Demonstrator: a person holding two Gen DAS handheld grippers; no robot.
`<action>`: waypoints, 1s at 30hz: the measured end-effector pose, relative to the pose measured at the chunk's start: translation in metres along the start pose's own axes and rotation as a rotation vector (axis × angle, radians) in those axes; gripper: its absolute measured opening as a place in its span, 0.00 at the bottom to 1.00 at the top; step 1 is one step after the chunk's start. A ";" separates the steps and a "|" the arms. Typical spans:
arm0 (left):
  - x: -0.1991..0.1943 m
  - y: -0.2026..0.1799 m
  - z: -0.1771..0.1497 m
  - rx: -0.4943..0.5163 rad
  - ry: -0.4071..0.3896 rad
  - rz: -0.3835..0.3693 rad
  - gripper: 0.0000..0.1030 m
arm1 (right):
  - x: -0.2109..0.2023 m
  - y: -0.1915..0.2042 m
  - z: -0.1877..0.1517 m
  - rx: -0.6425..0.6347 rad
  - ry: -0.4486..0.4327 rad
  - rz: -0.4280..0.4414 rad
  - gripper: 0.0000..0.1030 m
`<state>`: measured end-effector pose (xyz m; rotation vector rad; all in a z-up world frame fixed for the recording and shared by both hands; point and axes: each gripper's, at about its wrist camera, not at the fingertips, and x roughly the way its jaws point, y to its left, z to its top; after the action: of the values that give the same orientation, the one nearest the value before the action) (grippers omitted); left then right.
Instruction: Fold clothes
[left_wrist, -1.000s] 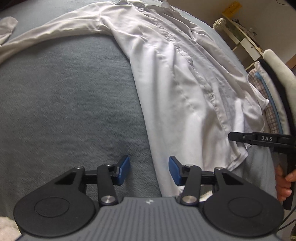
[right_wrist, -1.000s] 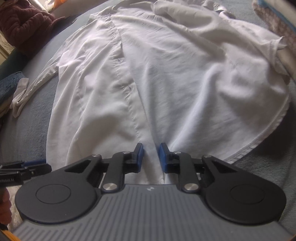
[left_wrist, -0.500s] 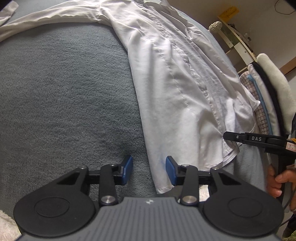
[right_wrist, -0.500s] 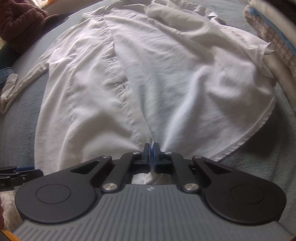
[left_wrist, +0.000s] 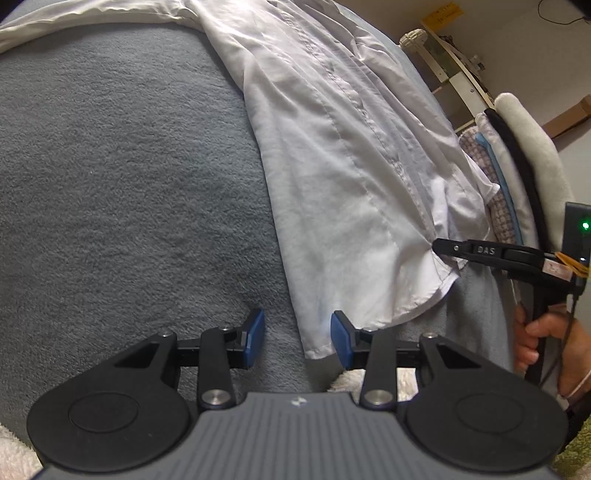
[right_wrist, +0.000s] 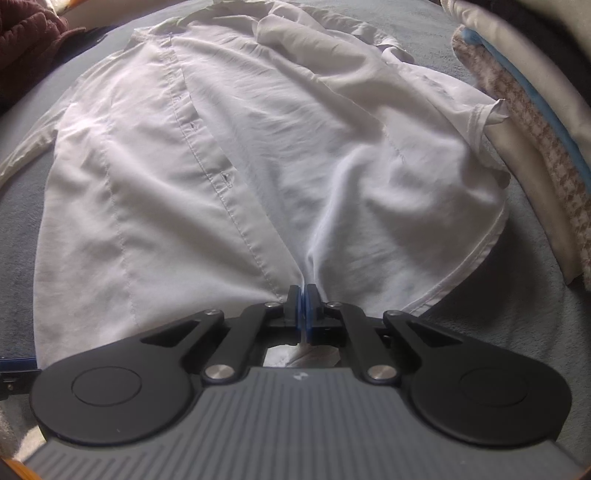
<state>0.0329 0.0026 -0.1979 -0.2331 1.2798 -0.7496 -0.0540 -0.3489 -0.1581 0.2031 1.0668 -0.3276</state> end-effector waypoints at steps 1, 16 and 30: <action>-0.001 0.001 -0.001 -0.001 0.003 -0.006 0.39 | 0.000 0.000 0.000 0.001 -0.002 -0.009 0.00; 0.003 0.010 -0.004 -0.099 0.054 -0.122 0.37 | -0.029 0.006 -0.003 -0.042 -0.098 -0.114 0.03; 0.014 0.013 -0.017 -0.250 0.105 -0.202 0.02 | -0.140 0.060 0.000 -0.112 -0.223 0.012 0.15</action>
<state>0.0237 0.0077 -0.2214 -0.5381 1.4655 -0.7801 -0.0943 -0.2695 -0.0340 0.0702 0.8599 -0.2721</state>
